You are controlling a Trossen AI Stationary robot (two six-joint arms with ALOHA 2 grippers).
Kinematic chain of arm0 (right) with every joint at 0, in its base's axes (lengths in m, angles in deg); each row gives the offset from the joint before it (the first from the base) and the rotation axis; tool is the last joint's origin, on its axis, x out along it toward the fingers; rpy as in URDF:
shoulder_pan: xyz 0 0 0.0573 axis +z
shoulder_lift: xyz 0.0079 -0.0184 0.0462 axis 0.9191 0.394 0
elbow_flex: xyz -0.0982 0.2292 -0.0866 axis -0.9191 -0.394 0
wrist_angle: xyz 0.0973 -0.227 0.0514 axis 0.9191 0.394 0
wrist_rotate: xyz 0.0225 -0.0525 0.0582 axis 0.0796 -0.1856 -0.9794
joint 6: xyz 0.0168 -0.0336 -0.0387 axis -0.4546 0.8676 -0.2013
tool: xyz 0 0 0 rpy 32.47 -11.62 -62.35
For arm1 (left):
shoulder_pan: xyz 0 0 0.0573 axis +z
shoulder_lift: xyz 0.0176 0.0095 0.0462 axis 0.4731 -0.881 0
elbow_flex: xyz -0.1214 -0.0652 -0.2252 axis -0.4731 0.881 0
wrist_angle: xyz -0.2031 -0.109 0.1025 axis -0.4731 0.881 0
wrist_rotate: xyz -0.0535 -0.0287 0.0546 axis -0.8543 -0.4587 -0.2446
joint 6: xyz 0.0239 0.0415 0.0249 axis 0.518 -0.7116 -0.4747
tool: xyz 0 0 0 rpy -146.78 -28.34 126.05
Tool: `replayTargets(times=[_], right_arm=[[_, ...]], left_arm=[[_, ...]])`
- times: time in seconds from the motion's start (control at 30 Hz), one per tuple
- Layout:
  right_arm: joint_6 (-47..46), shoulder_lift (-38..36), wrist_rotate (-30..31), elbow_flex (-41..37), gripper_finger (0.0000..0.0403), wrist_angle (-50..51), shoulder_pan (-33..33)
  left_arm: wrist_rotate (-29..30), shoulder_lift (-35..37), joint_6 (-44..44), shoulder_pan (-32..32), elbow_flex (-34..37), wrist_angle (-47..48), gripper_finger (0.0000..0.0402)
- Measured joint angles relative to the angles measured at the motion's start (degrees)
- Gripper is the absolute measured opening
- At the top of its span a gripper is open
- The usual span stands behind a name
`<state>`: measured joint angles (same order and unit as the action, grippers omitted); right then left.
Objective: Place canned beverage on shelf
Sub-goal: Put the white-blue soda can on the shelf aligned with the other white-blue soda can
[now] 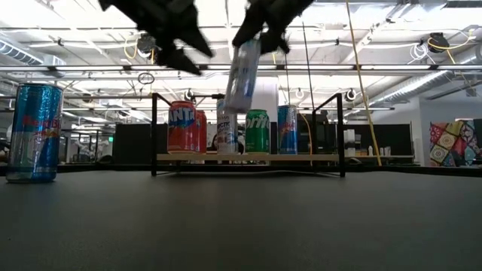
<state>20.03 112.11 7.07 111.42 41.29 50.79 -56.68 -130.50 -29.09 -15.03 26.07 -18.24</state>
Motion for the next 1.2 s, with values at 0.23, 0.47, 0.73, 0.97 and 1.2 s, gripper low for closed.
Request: replayTargets(times=[0.23,0.47,0.73,0.97,1.2], right_arm=[[3.52,9.61,-4.24,5.73,0.0236,0.6,-5.01],[9.81,19.7,-4.41,19.58,0.0237,10.86,-5.76],[11.07,24.68,-4.8,24.36,0.0239,11.12,-6.45],[11.33,25.04,-5.89,24.36,0.024,9.85,-7.05],[11.2,25.06,-5.98,24.36,0.0268,10.05,-7.28]], left_arm=[[2.06,6.4,-0.46,2.49,0.0,9.84,0.0397],[3.26,7.28,-3.42,4.39,0.0,11.16,0.0397],[3.54,7.25,-4.77,6.05,0.0,13.09,0.0397],[3.57,7.23,-6.02,6.46,0.0,13.8,0.0397],[3.58,7.2,-6.34,7.2,0.0,13.69,0.0397]])
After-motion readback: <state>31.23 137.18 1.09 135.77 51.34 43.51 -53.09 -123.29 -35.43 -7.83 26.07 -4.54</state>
